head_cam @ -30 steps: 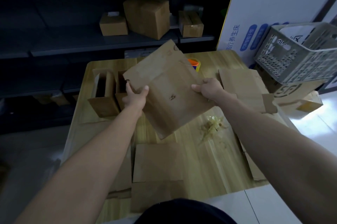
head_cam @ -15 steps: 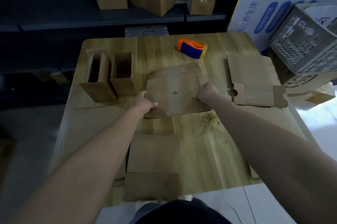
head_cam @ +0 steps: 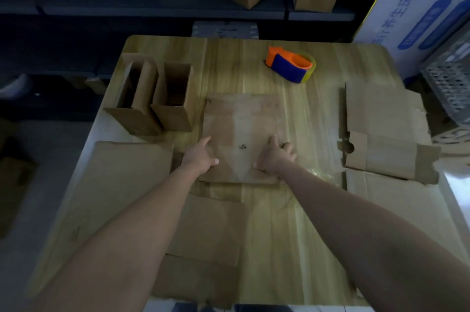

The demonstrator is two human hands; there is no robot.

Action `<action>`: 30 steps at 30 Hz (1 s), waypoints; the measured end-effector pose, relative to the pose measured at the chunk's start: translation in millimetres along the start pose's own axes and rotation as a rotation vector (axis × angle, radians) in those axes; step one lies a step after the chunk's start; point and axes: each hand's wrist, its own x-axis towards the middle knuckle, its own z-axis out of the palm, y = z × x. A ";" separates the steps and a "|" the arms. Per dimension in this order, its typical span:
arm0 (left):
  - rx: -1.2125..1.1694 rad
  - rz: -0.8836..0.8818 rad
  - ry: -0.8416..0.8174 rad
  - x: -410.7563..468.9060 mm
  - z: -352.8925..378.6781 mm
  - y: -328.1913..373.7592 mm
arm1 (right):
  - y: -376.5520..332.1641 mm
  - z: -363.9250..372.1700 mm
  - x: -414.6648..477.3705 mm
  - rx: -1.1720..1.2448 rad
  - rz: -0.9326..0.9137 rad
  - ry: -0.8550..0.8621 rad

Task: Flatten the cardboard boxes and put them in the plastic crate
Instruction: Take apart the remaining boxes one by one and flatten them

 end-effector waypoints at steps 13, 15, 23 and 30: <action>0.319 -0.039 0.024 16.4 6.2 7.5 | 1.2 4.2 21.4 -0.243 -0.206 0.072; 0.356 -0.032 0.035 16.1 6.3 10.6 | -0.4 5.4 22.3 -0.245 -0.207 0.079; 0.367 -0.002 0.018 17.2 1.5 9.7 | 3.1 8.6 18.0 -0.136 -0.167 0.082; 0.309 0.079 -0.098 10.1 -19.7 12.1 | -19.5 2.0 1.6 0.007 -0.111 0.174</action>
